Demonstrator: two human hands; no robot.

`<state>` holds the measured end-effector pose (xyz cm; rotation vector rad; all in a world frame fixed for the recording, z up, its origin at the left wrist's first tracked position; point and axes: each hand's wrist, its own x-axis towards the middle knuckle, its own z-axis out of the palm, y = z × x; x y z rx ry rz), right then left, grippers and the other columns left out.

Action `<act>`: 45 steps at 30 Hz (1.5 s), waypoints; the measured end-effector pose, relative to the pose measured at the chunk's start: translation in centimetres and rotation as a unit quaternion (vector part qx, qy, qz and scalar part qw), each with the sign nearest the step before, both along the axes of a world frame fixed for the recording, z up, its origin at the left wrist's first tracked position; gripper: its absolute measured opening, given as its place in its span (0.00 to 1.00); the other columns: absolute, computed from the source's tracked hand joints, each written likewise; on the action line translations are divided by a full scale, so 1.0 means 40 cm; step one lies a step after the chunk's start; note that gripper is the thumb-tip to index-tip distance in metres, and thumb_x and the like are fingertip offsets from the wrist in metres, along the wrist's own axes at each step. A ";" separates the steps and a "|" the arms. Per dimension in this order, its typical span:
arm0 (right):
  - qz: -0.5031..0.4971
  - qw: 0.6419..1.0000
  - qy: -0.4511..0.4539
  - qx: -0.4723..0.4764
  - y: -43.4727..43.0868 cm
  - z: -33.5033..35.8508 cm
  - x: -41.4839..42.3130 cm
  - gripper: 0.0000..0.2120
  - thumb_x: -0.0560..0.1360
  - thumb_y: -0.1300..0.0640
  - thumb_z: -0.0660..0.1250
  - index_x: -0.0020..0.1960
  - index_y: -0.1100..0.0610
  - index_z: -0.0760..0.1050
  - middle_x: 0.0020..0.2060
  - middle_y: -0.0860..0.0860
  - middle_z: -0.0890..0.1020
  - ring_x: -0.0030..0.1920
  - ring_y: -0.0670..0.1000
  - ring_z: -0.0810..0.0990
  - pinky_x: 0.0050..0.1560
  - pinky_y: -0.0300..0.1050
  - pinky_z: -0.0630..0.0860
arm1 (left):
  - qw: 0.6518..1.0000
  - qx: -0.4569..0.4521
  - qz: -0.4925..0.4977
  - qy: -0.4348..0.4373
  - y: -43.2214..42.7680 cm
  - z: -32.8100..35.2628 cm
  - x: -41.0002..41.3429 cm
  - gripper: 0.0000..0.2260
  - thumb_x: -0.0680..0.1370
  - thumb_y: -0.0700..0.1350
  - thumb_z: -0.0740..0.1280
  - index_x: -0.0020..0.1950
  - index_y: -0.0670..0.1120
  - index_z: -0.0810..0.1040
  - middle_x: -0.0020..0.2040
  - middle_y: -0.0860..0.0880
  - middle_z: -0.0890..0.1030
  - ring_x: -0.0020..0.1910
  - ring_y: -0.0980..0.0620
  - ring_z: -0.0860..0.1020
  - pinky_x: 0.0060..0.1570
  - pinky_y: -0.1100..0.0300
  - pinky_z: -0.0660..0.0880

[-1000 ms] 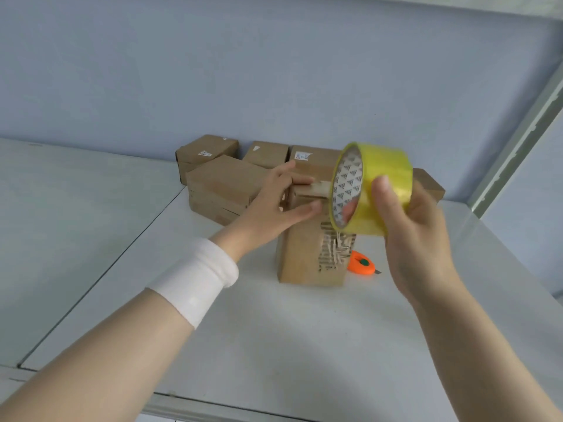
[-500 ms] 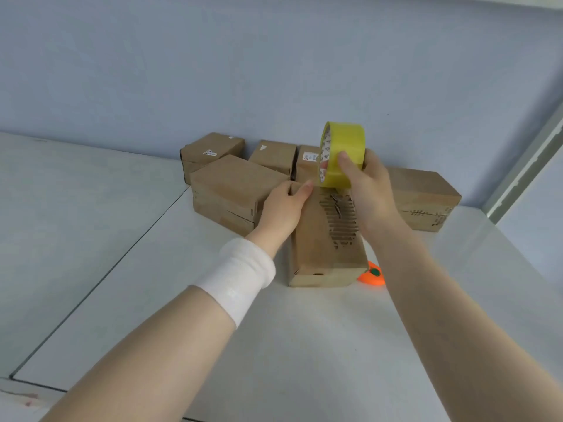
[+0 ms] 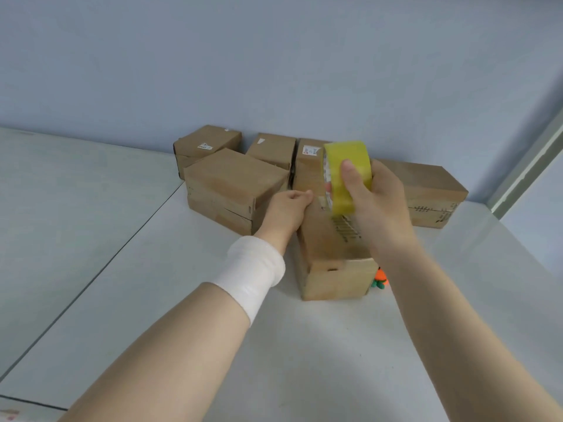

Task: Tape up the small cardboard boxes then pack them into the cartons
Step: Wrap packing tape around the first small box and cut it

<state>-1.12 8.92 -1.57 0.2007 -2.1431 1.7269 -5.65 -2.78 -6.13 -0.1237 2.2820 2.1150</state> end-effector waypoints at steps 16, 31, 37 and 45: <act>-0.015 0.994 -0.065 -0.090 0.036 -0.001 0.147 0.15 0.77 0.46 0.62 0.43 0.55 0.78 0.30 0.47 0.83 0.32 0.43 0.80 0.33 0.34 0.76 | 1.000 -0.030 0.004 0.006 0.007 0.004 0.003 0.10 0.80 0.48 0.61 0.49 0.45 0.79 0.47 0.47 0.80 0.52 0.47 0.77 0.57 0.54 0.73; -0.036 0.987 -0.153 -0.035 0.071 -0.094 0.319 0.13 0.77 0.54 0.62 0.37 0.59 0.72 0.22 0.45 0.76 0.19 0.40 0.73 0.20 0.26 0.63 | 0.978 -0.180 0.030 0.103 0.005 0.019 0.024 0.13 0.80 0.49 0.60 0.62 0.47 0.73 0.61 0.48 0.75 0.62 0.49 0.72 0.59 0.59 0.68; -0.009 0.989 -0.138 -0.052 0.076 -0.108 0.317 0.12 0.78 0.54 0.61 0.39 0.59 0.73 0.20 0.42 0.76 0.20 0.39 0.73 0.20 0.26 0.63 | 0.841 -0.363 -0.226 0.331 -0.061 0.019 0.164 0.33 0.68 0.64 0.68 0.70 0.53 0.67 0.74 0.51 0.62 0.75 0.55 0.51 0.72 0.57 0.51; 0.197 0.974 -0.087 -0.076 0.113 0.022 0.285 0.20 0.70 0.43 0.69 0.49 0.59 0.80 0.45 0.55 0.85 0.44 0.52 0.83 0.43 0.44 0.78 | 0.838 -0.372 -0.202 0.343 -0.092 0.076 0.166 0.19 0.76 0.52 0.67 0.67 0.55 0.72 0.59 0.62 0.75 0.62 0.58 0.72 0.59 0.66 0.68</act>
